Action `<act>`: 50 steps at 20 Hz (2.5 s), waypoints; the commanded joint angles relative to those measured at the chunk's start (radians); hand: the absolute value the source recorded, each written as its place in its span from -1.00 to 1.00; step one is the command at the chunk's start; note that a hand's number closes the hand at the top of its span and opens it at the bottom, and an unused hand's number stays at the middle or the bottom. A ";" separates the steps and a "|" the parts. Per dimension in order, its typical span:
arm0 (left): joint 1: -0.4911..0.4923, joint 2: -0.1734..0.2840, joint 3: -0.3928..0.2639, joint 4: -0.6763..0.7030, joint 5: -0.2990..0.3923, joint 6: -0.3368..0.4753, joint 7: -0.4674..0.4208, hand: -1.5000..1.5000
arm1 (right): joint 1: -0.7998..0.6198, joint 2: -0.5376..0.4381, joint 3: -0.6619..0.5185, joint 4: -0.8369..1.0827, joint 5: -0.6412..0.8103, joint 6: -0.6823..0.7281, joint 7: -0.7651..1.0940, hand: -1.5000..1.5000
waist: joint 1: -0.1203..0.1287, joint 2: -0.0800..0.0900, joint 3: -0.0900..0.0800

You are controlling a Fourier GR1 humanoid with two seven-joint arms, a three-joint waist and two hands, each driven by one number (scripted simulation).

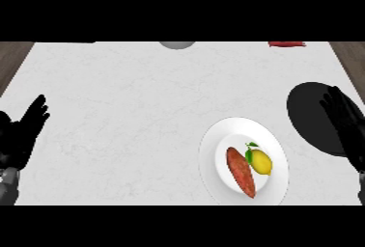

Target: Pick the lemon from the plate and place it in the pan

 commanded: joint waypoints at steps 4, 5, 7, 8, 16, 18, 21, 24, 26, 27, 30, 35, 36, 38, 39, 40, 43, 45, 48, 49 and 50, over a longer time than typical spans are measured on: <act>-0.081 -0.151 -0.082 -0.096 0.006 -0.040 -0.153 0.00 | -0.165 0.017 0.171 -0.112 -0.059 0.374 -0.095 1.00 | 0.059 -0.008 0.029; -0.108 -0.177 -0.102 -0.140 0.013 -0.050 -0.165 0.00 | -0.188 0.034 0.213 -0.144 -0.074 0.440 -0.116 1.00 | 0.077 -0.014 0.031; -0.086 -0.246 -0.141 -0.149 0.022 -0.054 -0.212 0.00 | -0.255 -0.154 0.167 -0.141 0.189 0.380 -0.183 1.00 | 0.042 -0.019 0.023; -0.047 -0.301 -0.179 -0.154 0.001 -0.048 -0.282 0.00 | -0.225 -0.099 0.124 0.011 0.046 0.481 -0.239 1.00 | 0.040 0.002 0.030; -0.035 -0.368 -0.233 -0.160 -0.069 0.005 -0.338 0.00 | -0.304 -0.222 0.124 0.206 0.283 0.718 -0.658 -1.00 | 0.039 0.003 0.032; -0.002 -0.344 -0.228 -0.171 -0.056 -0.024 -0.329 0.00 | -0.339 -0.232 0.143 0.258 0.350 0.694 -0.721 -1.00 | 0.044 0.002 0.032; -0.005 -0.367 -0.236 -0.156 -0.082 0.001 -0.338 0.00 | -0.350 -0.268 0.203 0.214 0.409 0.684 -0.741 -1.00 | 0.027 -0.004 0.030; 0.028 -0.342 -0.234 -0.218 -0.071 -0.015 -0.310 0.00 | -0.405 -0.293 0.262 0.166 0.480 0.643 -0.684 -1.00 | 0.032 -0.008 0.029; 0.017 -0.380 -0.252 -0.172 -0.087 -0.006 -0.340 0.00 | -0.463 -0.292 0.315 0.205 0.548 0.636 -0.687 -1.00 | 0.040 -0.002 0.029; 0.018 -0.356 -0.223 -0.145 -0.080 -0.030 -0.363 0.00 | -0.447 -0.250 0.357 0.195 0.598 0.581 -0.673 -1.00 | 0.031 -0.003 0.029; 0.033 -0.370 -0.242 -0.198 -0.102 0.004 -0.334 0.00 | -0.475 -0.252 0.434 0.135 0.701 0.535 -0.605 -1.00 | 0.032 -0.007 0.029; 0.016 -0.354 -0.201 -0.171 -0.092 -0.018 -0.341 0.00 | -0.495 -0.227 0.566 0.091 0.905 0.464 -0.546 -1.00 | 0.019 -0.008 0.028; -0.004 -0.360 -0.195 -0.174 -0.080 -0.017 -0.298 0.00 | -0.439 -0.229 0.596 0.089 0.958 0.407 -0.576 -1.00 | 0.010 -0.008 0.029; 0.012 -0.362 -0.200 -0.197 -0.082 -0.020 -0.290 0.00 | -0.467 -0.150 0.622 0.148 1.047 0.342 -0.527 -1.00 | 0.019 -0.007 0.029; 0.029 -0.370 -0.212 -0.199 -0.114 0.000 -0.310 0.00 | -0.417 -0.199 0.616 0.089 1.065 0.331 -0.523 -1.00 | 0.006 -0.010 0.029; 0.023 -0.359 -0.167 -0.135 -0.074 -0.055 -0.357 0.00 | -0.406 -0.174 0.620 0.104 1.091 0.324 -0.516 -1.00 | 0.004 -0.009 0.029; 0.052 -0.378 -0.194 -0.192 -0.127 -0.033 -0.335 0.00 | -0.415 -0.111 0.592 0.150 1.154 0.363 -0.507 -1.00 | 0.007 -0.009 0.029; 0.058 -0.374 -0.179 -0.216 -0.133 -0.037 -0.307 0.00 | -0.407 -0.092 0.571 0.145 1.192 0.380 -0.496 -1.00 | 0.007 -0.010 0.029; 0.028 -0.399 -0.127 -0.115 -0.122 -0.079 -0.379 0.00 | -0.359 -0.085 0.531 0.163 1.231 0.371 -0.562 -1.00 | 0.003 -0.009 0.029; 0.050 -0.450 -0.190 -0.159 -0.172 -0.024 -0.356 0.00 | -0.367 -0.059 0.521 0.152 1.249 0.407 -0.510 -1.00 | 0.004 -0.009 0.029; 0.045 -0.440 -0.169 -0.167 -0.167 -0.042 -0.342 0.00 | -0.389 -0.032 0.488 0.189 1.260 0.422 -0.530 -1.00 | 0.006 -0.009 0.029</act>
